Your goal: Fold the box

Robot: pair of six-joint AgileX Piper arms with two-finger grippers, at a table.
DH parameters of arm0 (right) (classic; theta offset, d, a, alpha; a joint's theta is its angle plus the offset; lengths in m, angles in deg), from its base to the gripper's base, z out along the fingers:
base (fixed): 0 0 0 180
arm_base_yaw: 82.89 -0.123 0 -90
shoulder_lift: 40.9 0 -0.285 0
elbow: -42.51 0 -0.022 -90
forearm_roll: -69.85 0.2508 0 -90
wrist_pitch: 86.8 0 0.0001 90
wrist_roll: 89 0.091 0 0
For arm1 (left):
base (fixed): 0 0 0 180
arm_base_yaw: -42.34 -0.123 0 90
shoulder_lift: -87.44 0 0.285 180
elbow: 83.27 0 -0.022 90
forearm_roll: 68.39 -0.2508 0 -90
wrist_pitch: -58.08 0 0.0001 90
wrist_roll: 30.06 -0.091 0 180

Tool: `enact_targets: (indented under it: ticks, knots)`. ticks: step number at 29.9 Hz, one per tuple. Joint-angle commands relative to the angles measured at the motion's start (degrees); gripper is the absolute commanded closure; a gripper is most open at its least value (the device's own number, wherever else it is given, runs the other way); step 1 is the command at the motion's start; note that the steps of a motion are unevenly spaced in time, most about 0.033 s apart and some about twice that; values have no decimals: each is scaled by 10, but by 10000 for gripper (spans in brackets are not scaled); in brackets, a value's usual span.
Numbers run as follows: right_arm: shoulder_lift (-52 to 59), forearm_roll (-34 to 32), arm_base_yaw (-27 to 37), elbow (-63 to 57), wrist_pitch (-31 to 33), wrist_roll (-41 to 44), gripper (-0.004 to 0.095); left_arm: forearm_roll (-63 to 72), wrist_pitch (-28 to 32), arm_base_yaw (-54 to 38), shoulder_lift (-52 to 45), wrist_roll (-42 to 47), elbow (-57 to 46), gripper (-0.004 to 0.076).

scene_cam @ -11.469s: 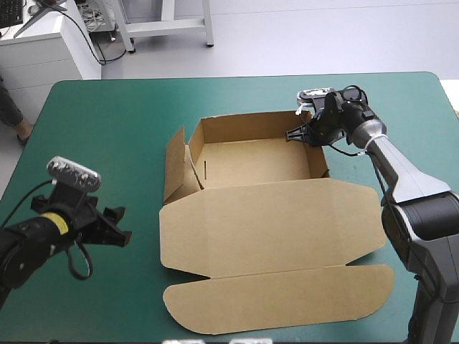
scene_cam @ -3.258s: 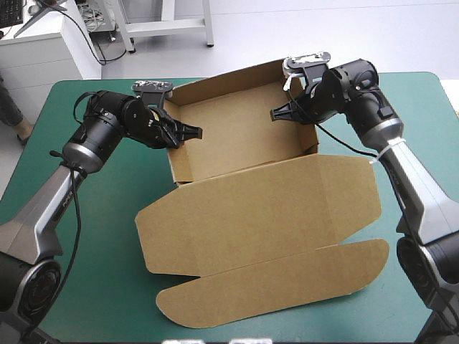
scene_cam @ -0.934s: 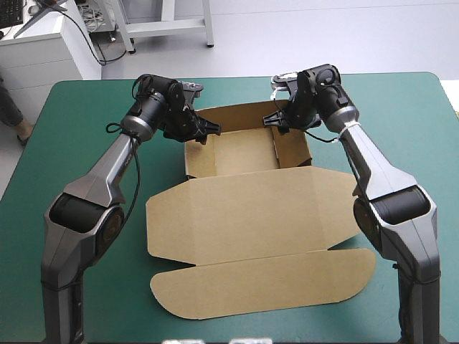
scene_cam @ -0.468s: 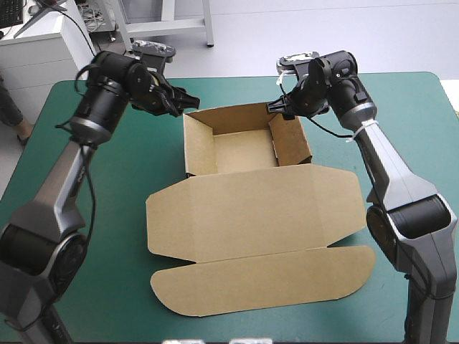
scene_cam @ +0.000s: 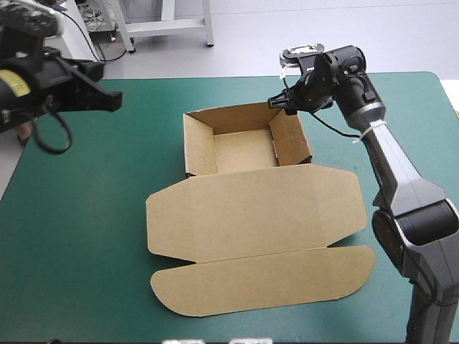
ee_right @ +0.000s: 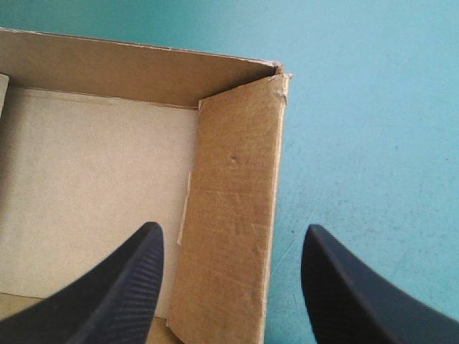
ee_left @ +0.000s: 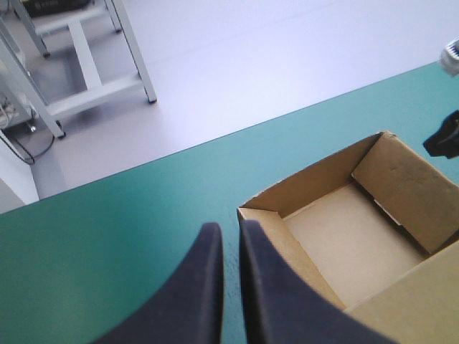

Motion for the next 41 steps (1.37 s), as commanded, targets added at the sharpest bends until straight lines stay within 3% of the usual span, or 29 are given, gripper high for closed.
enact_targets:
  ticks: [1, 5, 15, 21, 26, 30, 35, 41]
  knots:
    - [35, -13, 3, 18, 2, -6, 381, 13, -27, 3, -80, -15, -42, 732]
    - [35, -31, 3, 13, 2, -7, 381, 11, -26, 3, -169, -15, -156, 732]
    - [-14, -33, 6, -20, 2, -8, 381, 14, 84, 3, -430, 44, -547, 732]
    - [-56, -28, 6, -20, 2, -1, 391, 14, 101, 3, -591, 94, -720, 732]
    - [-79, -28, 6, -20, 2, 5, 579, 14, 102, 3, -689, 121, -803, 732]
    - [-82, -41, 6, -20, 2, 7, 921, 14, 102, 3, -735, 138, -830, 732]
    - [-81, -92, 22, -20, 2, 9, 927, 10, 102, 3, -745, 138, -839, 732]
    - [-77, -93, 115, -16, 2, -10, 927, -1, 105, 3, -745, 138, -839, 732]
